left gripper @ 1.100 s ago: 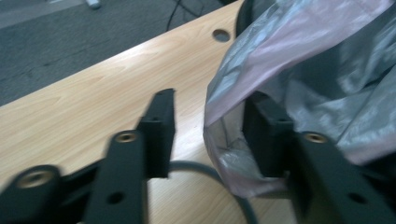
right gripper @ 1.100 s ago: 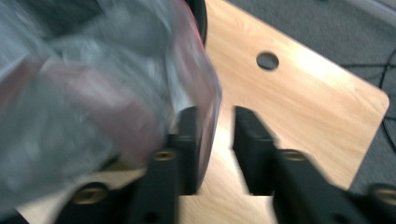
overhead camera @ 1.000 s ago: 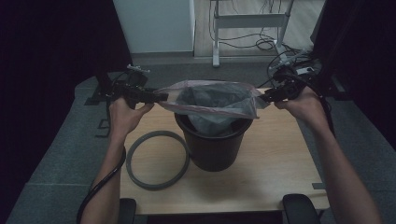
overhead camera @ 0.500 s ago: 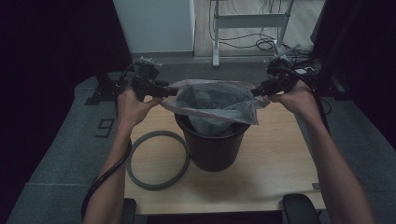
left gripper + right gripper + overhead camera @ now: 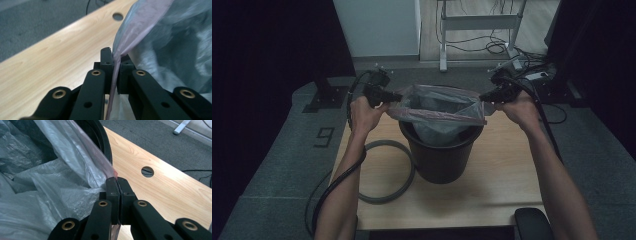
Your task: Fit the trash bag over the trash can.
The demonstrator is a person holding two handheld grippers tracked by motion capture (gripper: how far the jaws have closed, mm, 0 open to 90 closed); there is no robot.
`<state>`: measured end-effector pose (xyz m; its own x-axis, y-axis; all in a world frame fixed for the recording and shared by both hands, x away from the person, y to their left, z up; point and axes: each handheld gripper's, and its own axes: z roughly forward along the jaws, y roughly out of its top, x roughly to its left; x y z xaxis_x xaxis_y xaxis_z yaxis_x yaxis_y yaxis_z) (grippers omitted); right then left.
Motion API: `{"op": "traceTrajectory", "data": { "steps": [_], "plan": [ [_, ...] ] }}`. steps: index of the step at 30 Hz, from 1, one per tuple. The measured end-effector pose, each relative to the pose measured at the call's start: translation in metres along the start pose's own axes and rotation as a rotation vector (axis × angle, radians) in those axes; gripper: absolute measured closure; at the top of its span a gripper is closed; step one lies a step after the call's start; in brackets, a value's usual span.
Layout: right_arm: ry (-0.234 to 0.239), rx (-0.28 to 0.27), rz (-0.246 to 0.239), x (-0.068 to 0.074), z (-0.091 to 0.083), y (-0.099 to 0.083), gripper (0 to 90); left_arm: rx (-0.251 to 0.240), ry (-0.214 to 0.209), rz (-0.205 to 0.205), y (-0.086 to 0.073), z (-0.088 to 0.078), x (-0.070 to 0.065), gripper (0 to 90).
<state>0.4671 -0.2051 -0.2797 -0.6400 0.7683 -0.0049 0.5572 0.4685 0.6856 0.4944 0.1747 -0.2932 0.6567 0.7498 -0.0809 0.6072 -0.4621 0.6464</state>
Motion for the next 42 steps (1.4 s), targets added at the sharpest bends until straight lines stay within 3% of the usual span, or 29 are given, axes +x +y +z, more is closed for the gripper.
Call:
{"op": "traceTrajectory", "data": {
  "steps": [4, 11, 16, 20, 22, 24, 27, 31, 33, 37, 42],
  "plan": [
    [0.011, 0.011, 0.006, 0.000, 0.008, -0.004, 88.1, 0.014, -0.055, -0.001, -0.004, 0.012, 0.000, 83.7],
    [0.052, 0.003, 0.033, -0.003, 0.005, -0.014, 88.5, -0.012, -0.086, 0.001, -0.011, 0.012, -0.007, 88.6],
    [0.069, 0.008, 0.026, 0.000, -0.005, -0.026, 88.6, -0.006, -0.110, 0.031, -0.020, 0.006, -0.022, 88.7],
    [0.089, 0.024, 0.002, 0.005, -0.017, -0.036, 88.4, 0.029, -0.147, 0.072, -0.025, -0.001, -0.034, 88.3],
    [0.090, 0.036, -0.013, 0.007, -0.022, -0.038, 88.3, 0.037, -0.120, 0.086, -0.023, -0.004, -0.038, 83.4],
    [0.076, 0.033, -0.028, 0.009, -0.026, -0.037, 87.4, 0.027, -0.088, 0.095, -0.020, -0.010, -0.037, 70.5],
    [0.059, 0.012, -0.029, 0.009, -0.032, -0.030, 79.2, -0.009, -0.108, 0.088, -0.015, -0.020, -0.034, 60.3],
    [0.062, -0.020, -0.027, 0.010, -0.035, -0.020, 64.2, -0.012, -0.119, 0.104, -0.010, -0.026, -0.034, 55.5],
    [0.062, -0.030, -0.034, 0.011, -0.033, -0.015, 58.3, -0.010, -0.122, 0.108, -0.009, -0.026, -0.035, 55.7],
    [0.067, -0.007, -0.040, 0.011, -0.022, -0.010, 58.2, 0.000, -0.122, 0.112, -0.007, -0.024, -0.036, 63.2],
    [0.145, 0.003, -0.011, 0.005, -0.009, -0.009, 74.6, 0.006, -0.110, 0.107, -0.004, -0.019, -0.035, 81.6]
  ]
}}
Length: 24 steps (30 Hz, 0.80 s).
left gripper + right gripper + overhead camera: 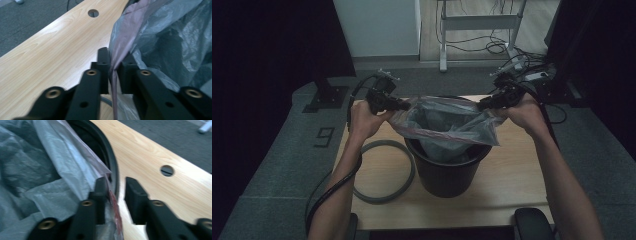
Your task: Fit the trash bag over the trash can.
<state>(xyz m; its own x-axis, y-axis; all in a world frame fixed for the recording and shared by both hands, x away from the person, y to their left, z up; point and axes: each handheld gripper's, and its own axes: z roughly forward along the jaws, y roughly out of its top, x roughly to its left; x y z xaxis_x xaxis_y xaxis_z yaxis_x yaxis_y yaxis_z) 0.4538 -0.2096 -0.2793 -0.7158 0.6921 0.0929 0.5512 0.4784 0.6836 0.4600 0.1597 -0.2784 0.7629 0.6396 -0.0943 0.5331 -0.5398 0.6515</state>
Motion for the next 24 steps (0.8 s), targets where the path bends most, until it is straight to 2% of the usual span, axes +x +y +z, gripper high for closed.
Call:
{"op": "traceTrajectory", "data": {
  "steps": [1, 5, 8, 9, 10, 13, 18, 21, 24],
  "plan": [
    [0.018, -0.005, 0.002, 0.000, 0.001, 0.000, 78.0, 0.000, 0.002, 0.000, 0.001, 0.000, 0.001, 83.8],
    [0.001, 0.001, -0.005, 0.002, 0.001, 0.002, 79.5, -0.030, 0.019, -0.036, 0.003, -0.002, 0.009, 86.5],
    [-0.025, -0.012, -0.005, 0.003, 0.001, 0.003, 80.6, -0.051, 0.012, -0.071, 0.003, -0.004, 0.014, 82.0],
    [-0.026, -0.030, -0.002, 0.003, -0.001, 0.003, 88.3, -0.047, 0.014, -0.072, 0.003, -0.004, 0.015, 81.5],
    [-0.033, -0.060, 0.000, 0.002, -0.004, 0.004, 89.1, -0.049, 0.005, -0.076, 0.003, -0.004, 0.016, 80.2],
    [-0.031, -0.060, 0.008, -0.001, -0.007, 0.004, 89.2, -0.054, 0.006, -0.076, 0.003, -0.004, 0.017, 79.2],
    [-0.097, -0.061, 0.003, -0.003, -0.007, 0.003, 89.3, -0.008, 0.041, -0.072, 0.010, 0.006, 0.019, 80.4],
    [-0.176, -0.025, -0.009, -0.006, -0.001, 0.002, 89.4, 0.044, 0.071, -0.079, 0.010, 0.015, 0.023, 83.0],
    [-0.186, -0.001, 0.009, -0.013, 0.006, -0.003, 89.4, 0.067, 0.051, -0.090, 0.006, 0.023, 0.028, 86.7]
  ]
}}
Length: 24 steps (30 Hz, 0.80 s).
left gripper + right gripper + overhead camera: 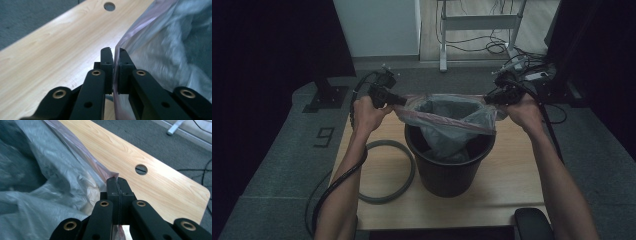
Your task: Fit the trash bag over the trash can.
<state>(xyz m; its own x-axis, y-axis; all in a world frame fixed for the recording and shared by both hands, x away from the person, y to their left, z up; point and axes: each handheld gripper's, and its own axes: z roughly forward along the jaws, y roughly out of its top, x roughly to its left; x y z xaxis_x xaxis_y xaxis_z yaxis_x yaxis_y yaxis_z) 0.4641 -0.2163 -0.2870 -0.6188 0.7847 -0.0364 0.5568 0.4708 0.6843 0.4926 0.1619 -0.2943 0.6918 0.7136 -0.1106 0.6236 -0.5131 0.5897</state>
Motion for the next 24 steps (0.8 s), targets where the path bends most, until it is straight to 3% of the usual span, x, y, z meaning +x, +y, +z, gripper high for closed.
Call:
{"op": "traceTrajectory", "data": {
  "steps": [5, 9, 12, 18, 21, 24],
  "plan": [
    [0.039, 0.022, 0.024, -0.003, 0.013, -0.009, 89.4, 0.056, -0.035, 0.014, -0.007, 0.016, 0.000, 89.3],
    [0.023, 0.083, 0.006, 0.000, 0.025, -0.013, 89.3, 0.117, -0.015, 0.029, -0.009, 0.028, -0.003, 90.0],
    [0.023, 0.113, -0.001, 0.001, 0.032, -0.018, 89.3, 0.128, -0.039, 0.032, -0.015, 0.032, -0.004, 89.9],
    [0.090, 0.092, 0.008, -0.002, 0.025, -0.030, 88.9, 0.092, -0.086, 0.048, -0.029, 0.019, -0.006, 88.7],
    [0.089, 0.078, 0.010, -0.003, 0.016, -0.032, 72.0, 0.016, -0.089, 0.032, -0.033, 0.004, -0.004, 69.6],
    [0.094, 0.022, 0.040, -0.006, 0.003, -0.030, 59.1, -0.046, -0.092, 0.035, -0.031, -0.012, -0.006, 63.2]
  ]
}}
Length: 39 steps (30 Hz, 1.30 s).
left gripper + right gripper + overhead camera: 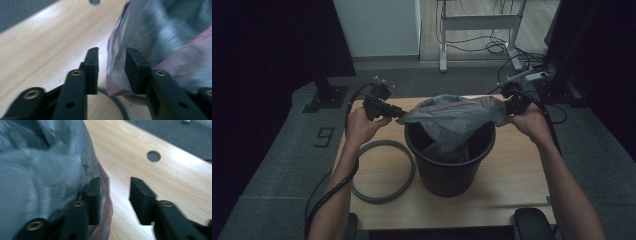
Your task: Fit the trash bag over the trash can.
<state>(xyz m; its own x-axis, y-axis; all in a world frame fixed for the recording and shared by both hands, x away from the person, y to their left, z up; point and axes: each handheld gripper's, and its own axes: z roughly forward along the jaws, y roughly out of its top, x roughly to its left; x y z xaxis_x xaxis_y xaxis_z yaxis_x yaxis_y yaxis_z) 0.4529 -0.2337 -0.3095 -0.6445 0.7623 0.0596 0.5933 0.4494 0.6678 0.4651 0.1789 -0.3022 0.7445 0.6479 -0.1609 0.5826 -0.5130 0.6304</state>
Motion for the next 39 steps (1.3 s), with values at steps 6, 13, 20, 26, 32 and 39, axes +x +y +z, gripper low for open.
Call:
{"op": "traceTrajectory", "data": {
  "steps": [6, 13, 20, 26, 32, 39],
  "plan": [
    [0.016, -0.055, -0.004, 0.004, -0.030, 0.005, 44.9, -0.072, -0.028, 0.032, 0.010, -0.024, -0.011, 52.6],
    [0.066, -0.059, -0.033, 0.017, -0.048, 0.003, 40.6, -0.109, -0.105, 0.083, 0.026, -0.031, -0.028, 39.5],
    [0.086, -0.024, -0.070, 0.029, -0.050, -0.006, 39.4, -0.028, -0.145, 0.184, 0.033, -0.017, -0.052, 36.4],
    [0.100, -0.011, -0.084, 0.033, -0.053, -0.013, 39.0, 0.025, -0.121, 0.217, 0.023, -0.013, -0.060, 49.6],
    [0.108, -0.013, -0.094, 0.037, -0.055, -0.016, 41.2, 0.047, -0.098, 0.227, 0.011, -0.015, -0.063, 75.8],
    [0.117, -0.029, -0.108, 0.042, -0.060, -0.018, 41.8, 0.012, -0.111, 0.227, 0.001, -0.030, -0.063, 87.0]
  ]
}}
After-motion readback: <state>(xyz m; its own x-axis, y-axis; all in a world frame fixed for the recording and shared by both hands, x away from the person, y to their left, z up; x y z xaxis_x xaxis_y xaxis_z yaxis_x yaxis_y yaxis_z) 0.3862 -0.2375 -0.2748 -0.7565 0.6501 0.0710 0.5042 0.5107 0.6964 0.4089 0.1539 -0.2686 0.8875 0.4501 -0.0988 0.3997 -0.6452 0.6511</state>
